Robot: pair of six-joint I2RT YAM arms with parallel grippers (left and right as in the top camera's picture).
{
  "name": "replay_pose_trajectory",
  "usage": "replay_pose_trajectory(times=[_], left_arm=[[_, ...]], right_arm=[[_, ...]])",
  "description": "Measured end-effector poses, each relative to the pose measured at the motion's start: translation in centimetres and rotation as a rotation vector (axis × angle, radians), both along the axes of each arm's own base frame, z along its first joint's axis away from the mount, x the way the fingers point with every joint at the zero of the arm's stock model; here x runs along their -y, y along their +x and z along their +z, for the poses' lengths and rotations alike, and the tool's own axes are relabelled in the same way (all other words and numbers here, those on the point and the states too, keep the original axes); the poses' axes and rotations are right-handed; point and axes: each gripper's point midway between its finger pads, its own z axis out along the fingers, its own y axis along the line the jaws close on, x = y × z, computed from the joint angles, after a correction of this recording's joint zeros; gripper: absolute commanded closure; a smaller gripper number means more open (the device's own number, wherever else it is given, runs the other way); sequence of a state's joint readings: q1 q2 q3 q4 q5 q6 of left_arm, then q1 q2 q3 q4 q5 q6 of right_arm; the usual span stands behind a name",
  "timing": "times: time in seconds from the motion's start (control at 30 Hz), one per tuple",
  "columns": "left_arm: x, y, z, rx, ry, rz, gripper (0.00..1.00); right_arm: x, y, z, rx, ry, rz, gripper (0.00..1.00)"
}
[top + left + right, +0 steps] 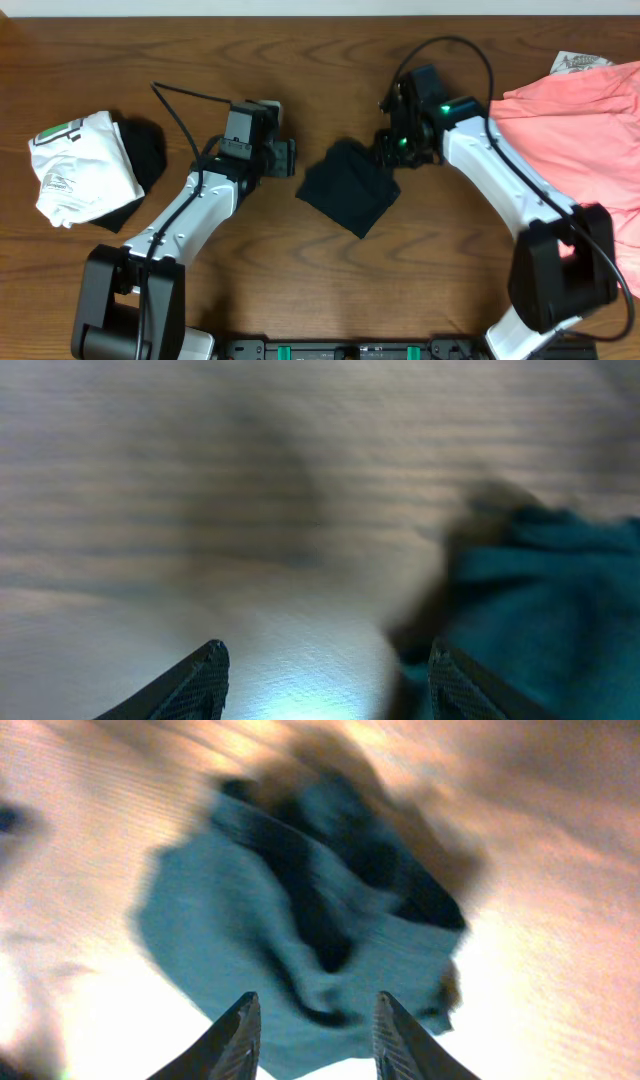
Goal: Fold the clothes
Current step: 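Grasp the black bundle's left and right sides with both grippers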
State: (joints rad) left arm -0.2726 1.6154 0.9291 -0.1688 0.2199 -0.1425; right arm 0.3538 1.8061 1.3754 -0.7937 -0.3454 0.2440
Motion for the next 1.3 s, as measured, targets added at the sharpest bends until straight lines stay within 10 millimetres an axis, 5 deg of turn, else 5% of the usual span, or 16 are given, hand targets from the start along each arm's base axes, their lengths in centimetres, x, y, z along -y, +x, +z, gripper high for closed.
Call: replay_pose_trajectory(times=[0.2,0.37,0.57,0.77,0.97,1.3], left_arm=[[3.1,-1.5,0.3,-0.056,-0.126,-0.072,0.43],[5.3,-2.7,0.5,-0.078,-0.162,-0.129,0.56],[6.8,-3.7,0.4,-0.096,-0.173,-0.173,0.58],[7.0,-3.9,0.0,-0.107,-0.170,-0.180,0.58],[7.1,-3.9,-3.1,-0.168,-0.151,-0.174,0.57],[7.1,-3.9,-5.7,-0.211,-0.138,-0.170,0.57]], right_arm=[[-1.5,0.6,0.6,0.034,0.078,0.046,0.62],[-1.9,0.3,-0.5,-0.007,0.097,0.060,0.67],[-2.5,-0.2,-2.2,-0.070,0.120,0.073,0.70],[-2.4,-0.4,-4.4,-0.121,0.099,0.070,0.73],[-1.7,-0.4,-6.7,-0.153,0.043,0.055,0.74],[-1.1,-0.3,-7.3,-0.150,0.001,0.046,0.75]])
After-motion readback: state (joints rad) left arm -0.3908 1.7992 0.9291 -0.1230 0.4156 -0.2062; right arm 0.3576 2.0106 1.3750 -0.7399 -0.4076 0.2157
